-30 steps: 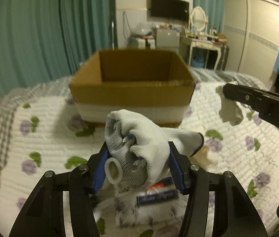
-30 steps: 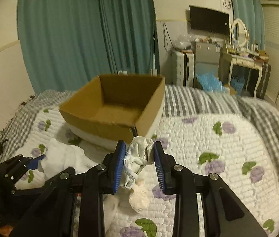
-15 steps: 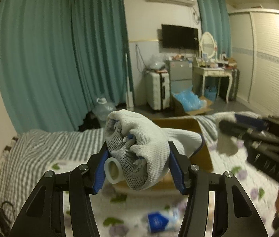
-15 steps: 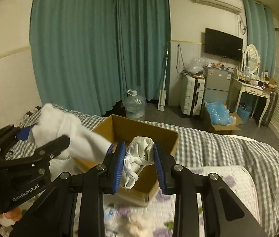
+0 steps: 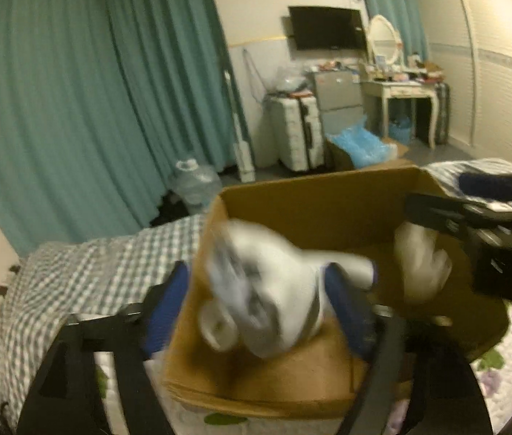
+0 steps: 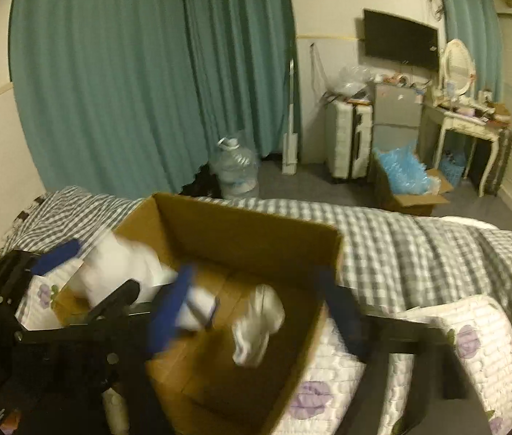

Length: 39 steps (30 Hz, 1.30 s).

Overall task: Organize soft objects
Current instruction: 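Carry both held items over the cardboard box and open both tools, then grasp the floral tissue paper pack with the right tool while the left tool grasps the white sock bundle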

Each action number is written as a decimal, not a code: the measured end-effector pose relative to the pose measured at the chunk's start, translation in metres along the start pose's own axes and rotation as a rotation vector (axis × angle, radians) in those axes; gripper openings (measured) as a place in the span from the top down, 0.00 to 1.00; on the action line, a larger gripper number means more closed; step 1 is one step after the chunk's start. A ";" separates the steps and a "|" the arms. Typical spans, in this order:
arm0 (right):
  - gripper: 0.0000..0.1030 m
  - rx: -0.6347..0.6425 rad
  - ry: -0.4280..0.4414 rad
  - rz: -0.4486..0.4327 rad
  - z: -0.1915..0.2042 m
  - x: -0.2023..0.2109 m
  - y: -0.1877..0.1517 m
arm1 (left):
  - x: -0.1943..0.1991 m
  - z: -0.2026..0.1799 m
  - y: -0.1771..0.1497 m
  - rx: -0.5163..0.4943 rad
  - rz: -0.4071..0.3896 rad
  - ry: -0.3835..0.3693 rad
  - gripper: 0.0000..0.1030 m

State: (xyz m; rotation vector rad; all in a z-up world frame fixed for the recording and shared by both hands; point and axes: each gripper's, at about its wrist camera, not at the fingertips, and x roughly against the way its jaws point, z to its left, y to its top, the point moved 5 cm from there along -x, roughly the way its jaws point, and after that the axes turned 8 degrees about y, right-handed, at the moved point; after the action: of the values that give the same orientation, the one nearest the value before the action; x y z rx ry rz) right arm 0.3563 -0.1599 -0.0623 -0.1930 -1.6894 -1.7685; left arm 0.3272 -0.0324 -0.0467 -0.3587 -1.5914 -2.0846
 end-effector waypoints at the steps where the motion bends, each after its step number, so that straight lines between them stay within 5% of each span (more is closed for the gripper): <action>1: 0.20 -0.001 -0.010 -0.016 -0.002 0.009 0.002 | 0.005 0.004 0.002 0.017 -0.015 0.000 0.17; 6: 0.18 0.016 -0.057 -0.065 0.003 0.065 0.016 | 0.046 0.025 0.023 0.037 -0.051 -0.004 0.17; 14: 0.01 0.097 -0.088 -0.159 0.055 0.201 0.046 | 0.181 0.095 0.053 0.111 -0.182 -0.023 0.07; 17: 0.01 0.121 -0.085 -0.168 0.084 0.243 0.043 | 0.231 0.123 0.053 0.124 -0.256 0.049 0.06; 21: 0.01 0.149 -0.062 -0.159 0.119 0.274 0.025 | 0.268 0.146 0.038 0.118 -0.259 0.044 0.05; 28: 0.01 0.156 -0.001 -0.050 0.156 0.253 -0.051 | 0.260 0.151 -0.024 0.098 -0.156 0.033 0.05; 34: 0.01 0.162 0.041 0.080 0.161 0.177 -0.145 | 0.221 0.128 -0.105 0.095 -0.073 0.039 0.05; 39: 0.01 0.166 0.015 0.190 0.155 0.121 -0.202 | 0.174 0.116 -0.156 0.188 0.044 0.021 0.06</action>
State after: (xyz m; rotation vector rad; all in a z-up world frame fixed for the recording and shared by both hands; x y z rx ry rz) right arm 0.1000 -0.0735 -0.1419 -0.2567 -1.7366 -1.4807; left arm 0.0882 0.0718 -0.0582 -0.3018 -1.7338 -1.8816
